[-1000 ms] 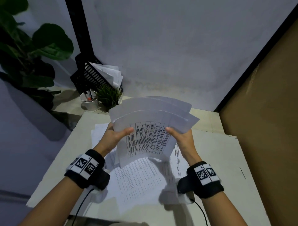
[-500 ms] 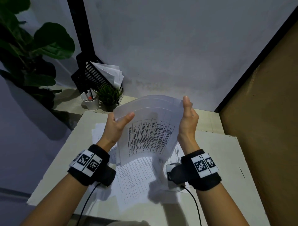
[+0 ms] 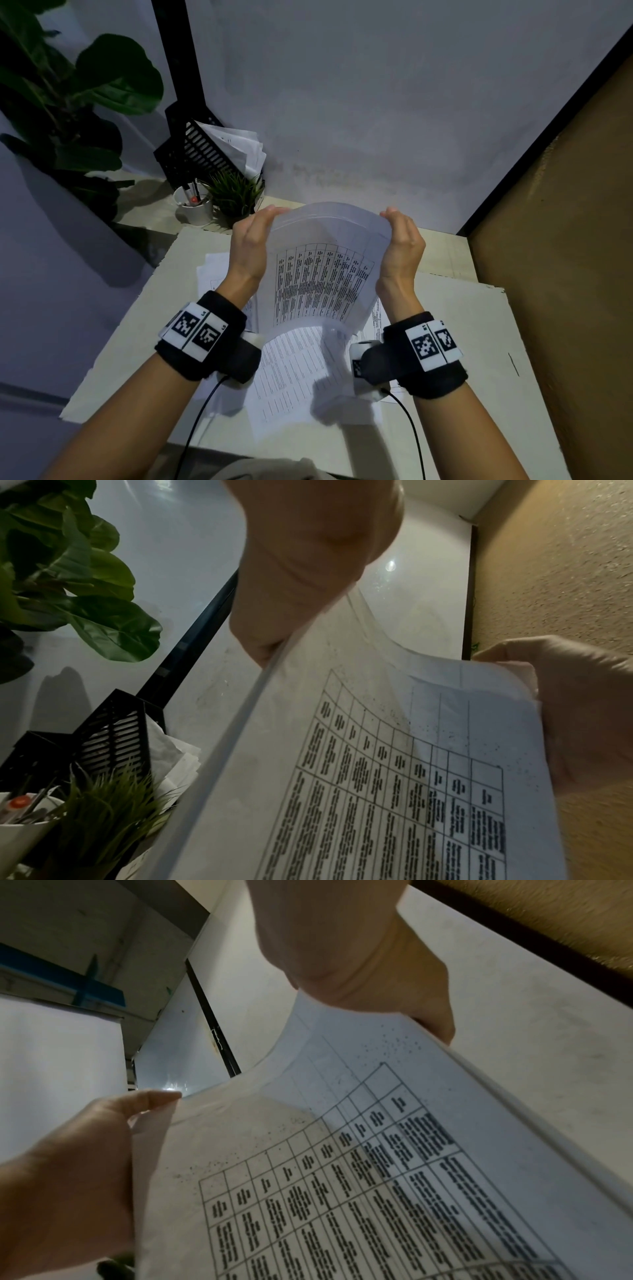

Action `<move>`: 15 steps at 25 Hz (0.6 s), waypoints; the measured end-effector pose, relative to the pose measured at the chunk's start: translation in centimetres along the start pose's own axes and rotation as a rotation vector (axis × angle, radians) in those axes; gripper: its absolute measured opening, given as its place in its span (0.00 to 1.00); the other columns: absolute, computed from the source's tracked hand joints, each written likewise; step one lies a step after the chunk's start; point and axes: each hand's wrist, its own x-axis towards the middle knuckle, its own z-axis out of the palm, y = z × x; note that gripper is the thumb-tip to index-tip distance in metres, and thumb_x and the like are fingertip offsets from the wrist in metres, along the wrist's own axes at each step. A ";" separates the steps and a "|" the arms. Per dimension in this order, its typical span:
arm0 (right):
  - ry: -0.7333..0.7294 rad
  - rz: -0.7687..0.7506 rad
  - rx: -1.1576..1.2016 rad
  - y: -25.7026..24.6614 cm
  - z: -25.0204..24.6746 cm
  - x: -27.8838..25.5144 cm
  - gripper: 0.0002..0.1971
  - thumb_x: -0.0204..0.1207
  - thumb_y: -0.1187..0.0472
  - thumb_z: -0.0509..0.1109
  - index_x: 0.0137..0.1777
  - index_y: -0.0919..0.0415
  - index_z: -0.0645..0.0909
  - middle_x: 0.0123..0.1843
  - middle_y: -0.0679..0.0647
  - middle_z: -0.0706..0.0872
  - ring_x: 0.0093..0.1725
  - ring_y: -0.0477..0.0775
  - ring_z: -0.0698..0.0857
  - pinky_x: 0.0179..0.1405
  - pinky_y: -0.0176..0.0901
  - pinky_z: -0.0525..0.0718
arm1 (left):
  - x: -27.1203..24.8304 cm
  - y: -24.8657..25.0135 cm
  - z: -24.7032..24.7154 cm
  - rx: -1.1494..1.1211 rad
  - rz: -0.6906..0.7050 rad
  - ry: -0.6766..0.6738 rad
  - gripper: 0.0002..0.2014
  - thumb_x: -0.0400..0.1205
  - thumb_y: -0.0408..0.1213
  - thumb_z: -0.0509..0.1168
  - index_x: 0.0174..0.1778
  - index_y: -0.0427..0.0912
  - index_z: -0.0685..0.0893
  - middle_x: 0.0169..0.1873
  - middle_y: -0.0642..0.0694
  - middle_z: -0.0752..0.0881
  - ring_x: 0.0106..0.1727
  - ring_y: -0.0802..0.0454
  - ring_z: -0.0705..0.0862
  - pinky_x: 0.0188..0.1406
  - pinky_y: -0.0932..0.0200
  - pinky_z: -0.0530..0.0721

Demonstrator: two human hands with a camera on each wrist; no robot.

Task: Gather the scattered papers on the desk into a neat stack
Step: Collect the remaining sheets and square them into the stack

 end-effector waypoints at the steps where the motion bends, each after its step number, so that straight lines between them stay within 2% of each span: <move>1: 0.002 0.000 -0.013 0.1 0.0 0.1 0.07 0.63 0.51 0.66 0.32 0.53 0.80 0.35 0.46 0.81 0.42 0.50 0.78 0.45 0.46 0.74 | 0.1 -0.2 0.0 0.020 0.014 -0.004 0.13 0.73 0.46 0.55 0.36 0.50 0.86 0.38 0.49 0.86 0.42 0.56 0.82 0.40 0.64 0.77; 3: -0.029 -0.014 -0.051 0.8 -0.3 0.1 0.05 0.63 0.56 0.64 0.34 0.52 0.81 0.36 0.44 0.81 0.42 0.48 0.77 0.45 0.45 0.74 | 0.1 -0.7 -0.2 0.050 0.013 0.004 0.13 0.72 0.43 0.54 0.40 0.50 0.85 0.44 0.52 0.86 0.48 0.57 0.81 0.46 0.64 0.77; 4: -0.054 -0.032 -0.075 1.2 -0.6 0.1 0.05 0.65 0.56 0.64 0.35 0.53 0.81 0.36 0.44 0.81 0.41 0.47 0.77 0.44 0.44 0.74 | -0.1 -0.8 -0.3 0.048 0.025 0.000 0.14 0.73 0.44 0.54 0.42 0.50 0.85 0.45 0.54 0.85 0.48 0.59 0.81 0.45 0.68 0.77; 6: -0.136 -0.070 -0.092 2.1 -1.6 0.3 0.09 0.68 0.53 0.65 0.39 0.57 0.82 0.37 0.45 0.82 0.39 0.42 0.80 0.41 0.38 0.77 | -0.5 -1.3 -0.6 0.055 0.068 -0.052 0.14 0.73 0.49 0.57 0.46 0.51 0.84 0.45 0.54 0.84 0.43 0.65 0.82 0.38 0.75 0.78; 8: -0.308 -0.036 -0.070 3.3 -3.2 0.8 0.16 0.68 0.48 0.69 0.48 0.60 0.81 0.40 0.46 0.84 0.36 0.36 0.84 0.36 0.32 0.81 | -0.9 -2.0 -1.3 0.060 0.055 -0.145 0.15 0.70 0.53 0.63 0.49 0.52 0.81 0.44 0.53 0.84 0.38 0.68 0.85 0.33 0.76 0.80; 9: -0.400 0.016 -0.101 3.8 -3.9 0.9 0.19 0.65 0.47 0.74 0.50 0.59 0.81 0.41 0.47 0.85 0.37 0.36 0.85 0.37 0.32 0.83 | -1.0 -2.7 -1.7 0.064 0.010 -0.185 0.15 0.68 0.52 0.69 0.48 0.53 0.80 0.44 0.53 0.83 0.37 0.70 0.86 0.33 0.75 0.82; 10: -0.478 0.067 -0.158 4.3 -4.3 0.9 0.19 0.62 0.49 0.78 0.50 0.55 0.82 0.42 0.47 0.87 0.39 0.37 0.87 0.40 0.37 0.84 | -1.0 -3.4 -2.2 0.069 -0.060 -0.205 0.20 0.64 0.54 0.75 0.48 0.52 0.80 0.43 0.51 0.84 0.37 0.70 0.86 0.36 0.72 0.85; 12: -0.515 0.102 -0.247 4.8 -4.6 0.6 0.13 0.65 0.61 0.78 0.47 0.50 0.81 0.42 0.48 0.88 0.40 0.39 0.88 0.46 0.46 0.83 | -0.9 -4.5 -2.7 0.087 -0.174 -0.204 0.42 0.47 0.64 0.78 0.54 0.45 0.81 0.47 0.46 0.87 0.45 0.59 0.89 0.50 0.54 0.88; 13: -0.497 0.085 -0.255 4.5 -4.5 0.5 0.13 0.66 0.67 0.76 0.45 0.50 0.82 0.42 0.48 0.88 0.39 0.38 0.88 0.46 0.47 0.83 | -0.7 -4.7 -3.0 0.082 -0.188 -0.183 0.48 0.42 0.67 0.78 0.56 0.43 0.81 0.48 0.45 0.88 0.47 0.55 0.89 0.53 0.49 0.87; 14: -0.483 0.058 -0.234 4.0 -4.4 0.5 0.14 0.66 0.70 0.75 0.44 0.50 0.82 0.41 0.48 0.88 0.38 0.38 0.88 0.45 0.46 0.85 | -0.5 -4.5 -3.2 0.067 -0.169 -0.169 0.47 0.41 0.67 0.77 0.54 0.45 0.81 0.46 0.48 0.89 0.46 0.55 0.89 0.50 0.50 0.88; 15: -0.489 0.033 -0.198 3.6 -4.4 0.6 0.15 0.66 0.72 0.75 0.44 0.50 0.82 0.41 0.48 0.88 0.39 0.39 0.88 0.45 0.44 0.87 | -0.4 -4.4 -3.5 0.056 -0.140 -0.168 0.43 0.41 0.67 0.77 0.50 0.49 0.82 0.42 0.52 0.90 0.44 0.59 0.89 0.46 0.56 0.89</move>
